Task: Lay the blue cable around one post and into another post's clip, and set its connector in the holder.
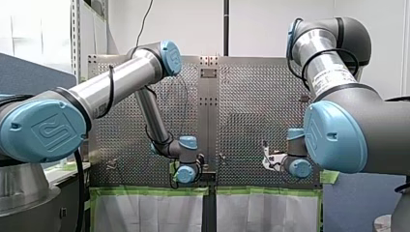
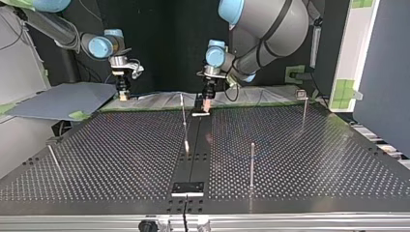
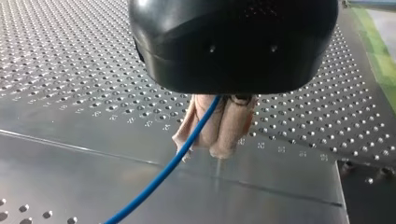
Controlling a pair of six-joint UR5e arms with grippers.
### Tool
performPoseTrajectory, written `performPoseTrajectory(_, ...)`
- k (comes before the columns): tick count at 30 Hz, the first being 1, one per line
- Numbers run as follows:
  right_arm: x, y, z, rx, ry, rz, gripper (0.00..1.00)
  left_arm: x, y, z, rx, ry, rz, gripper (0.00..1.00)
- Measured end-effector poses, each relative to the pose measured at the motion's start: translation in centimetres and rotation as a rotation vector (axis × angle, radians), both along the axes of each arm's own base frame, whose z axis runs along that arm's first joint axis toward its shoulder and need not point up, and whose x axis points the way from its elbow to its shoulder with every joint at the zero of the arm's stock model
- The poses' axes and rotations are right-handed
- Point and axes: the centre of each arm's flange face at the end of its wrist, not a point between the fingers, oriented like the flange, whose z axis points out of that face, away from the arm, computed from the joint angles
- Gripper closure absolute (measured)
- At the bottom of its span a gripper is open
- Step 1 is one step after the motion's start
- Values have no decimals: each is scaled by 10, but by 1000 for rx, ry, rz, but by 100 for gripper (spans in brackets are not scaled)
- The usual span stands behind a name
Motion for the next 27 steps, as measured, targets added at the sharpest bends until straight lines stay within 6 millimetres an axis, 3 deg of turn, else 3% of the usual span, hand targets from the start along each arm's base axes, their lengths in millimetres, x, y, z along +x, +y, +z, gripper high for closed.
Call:
performPoseTrajectory(7,2,-11,3,-20,-3,1,81,8,2,3,3,-12,-4,100)
performPoseTrajectory(14,3,-20,-21,14,26,-3,81,12,0,5,11,-15,-15,100)
performPoseTrajectory(19,3,-24,-27,18,26,-5,81,13,-2,6,15,-13,-31,100)
performPoseTrajectory(27,0,-35,-49,47,51,-11,81,18,-6,-15,49,25,-37,100)
